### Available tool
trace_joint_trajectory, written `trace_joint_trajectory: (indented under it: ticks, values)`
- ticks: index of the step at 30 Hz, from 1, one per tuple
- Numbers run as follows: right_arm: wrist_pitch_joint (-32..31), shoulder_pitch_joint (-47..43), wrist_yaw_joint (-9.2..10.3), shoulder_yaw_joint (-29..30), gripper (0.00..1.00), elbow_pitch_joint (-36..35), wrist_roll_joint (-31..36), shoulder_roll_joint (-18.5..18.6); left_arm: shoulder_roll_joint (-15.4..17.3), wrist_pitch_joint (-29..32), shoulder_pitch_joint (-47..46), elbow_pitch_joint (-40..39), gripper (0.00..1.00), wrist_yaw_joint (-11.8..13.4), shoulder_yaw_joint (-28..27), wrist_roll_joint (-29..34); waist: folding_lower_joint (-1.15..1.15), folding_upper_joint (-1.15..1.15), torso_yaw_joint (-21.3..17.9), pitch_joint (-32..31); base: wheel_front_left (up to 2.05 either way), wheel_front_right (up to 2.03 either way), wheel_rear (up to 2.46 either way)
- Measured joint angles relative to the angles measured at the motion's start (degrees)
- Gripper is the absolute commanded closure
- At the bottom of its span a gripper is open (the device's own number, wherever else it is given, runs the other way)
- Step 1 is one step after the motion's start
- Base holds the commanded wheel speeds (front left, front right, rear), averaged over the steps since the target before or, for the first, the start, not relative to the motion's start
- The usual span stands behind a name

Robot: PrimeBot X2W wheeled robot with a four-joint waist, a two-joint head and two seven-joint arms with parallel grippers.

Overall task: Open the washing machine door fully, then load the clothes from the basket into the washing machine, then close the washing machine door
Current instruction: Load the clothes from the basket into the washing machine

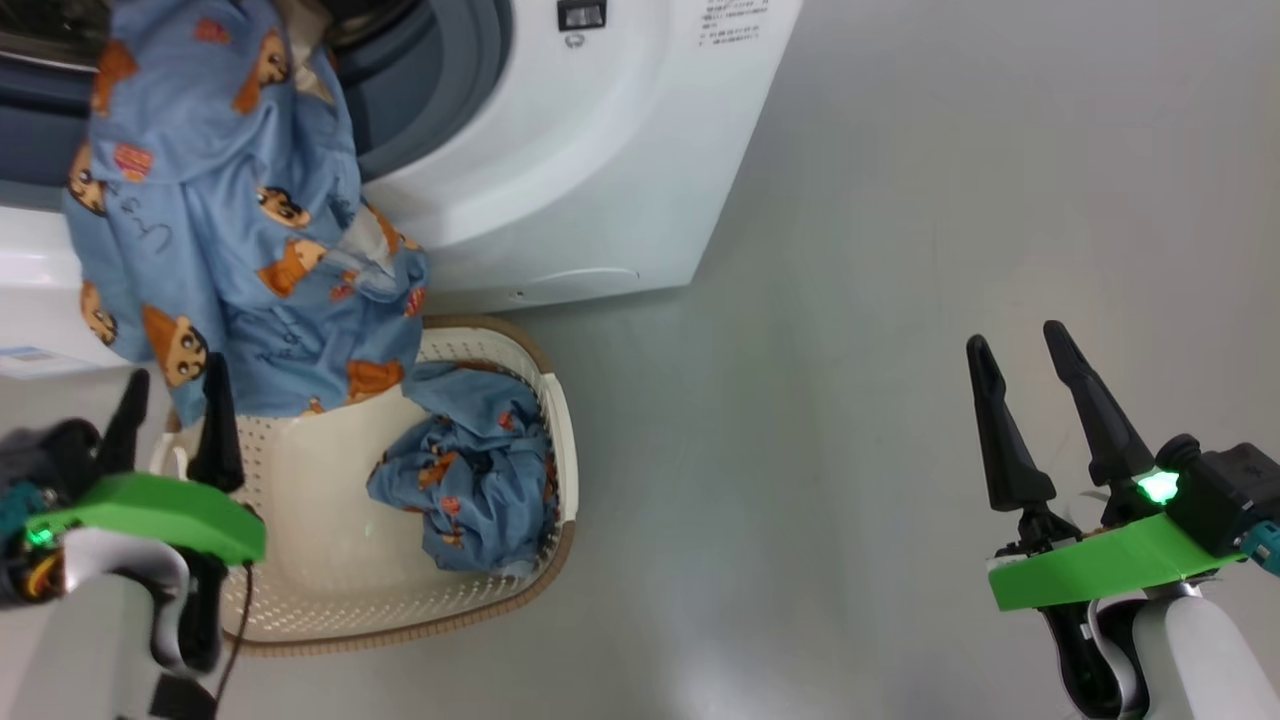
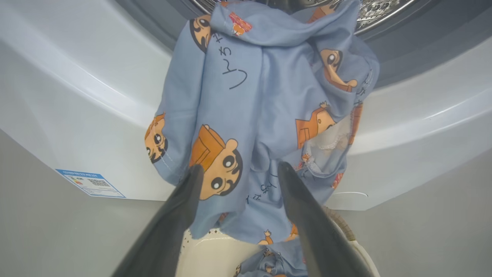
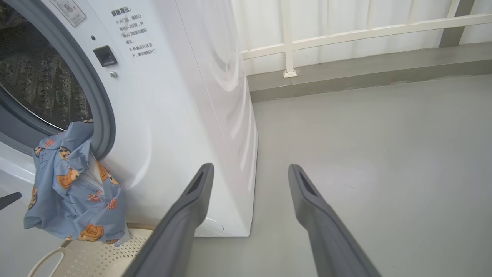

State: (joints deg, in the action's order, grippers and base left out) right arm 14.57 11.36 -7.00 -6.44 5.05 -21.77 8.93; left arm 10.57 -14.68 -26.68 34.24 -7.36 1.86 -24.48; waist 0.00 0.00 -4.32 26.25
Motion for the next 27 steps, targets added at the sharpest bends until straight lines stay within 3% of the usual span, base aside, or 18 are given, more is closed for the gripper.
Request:
trace_joint_trajectory:
  ticks: [8, 27]
  values:
    - [0.00, 1.31, 0.00, -0.55, 0.00, -0.10, 0.03, -0.11, 3.02, 0.00, -5.78, 5.30, 0.00, 0.00, 2.52, -2.34, 0.00, 0.00, -1.04, 3.00, 0.00, 0.00, 0.00]
    - [0.00, 1.30, 0.00, -2.11, 0.00, -0.02, 0.26, 0.07, 4.26, 0.00, -8.73, 10.06, 0.00, -0.04, 7.19, -4.91, 0.00, 0.00, -1.47, 2.13, 0.00, 0.00, 0.00]
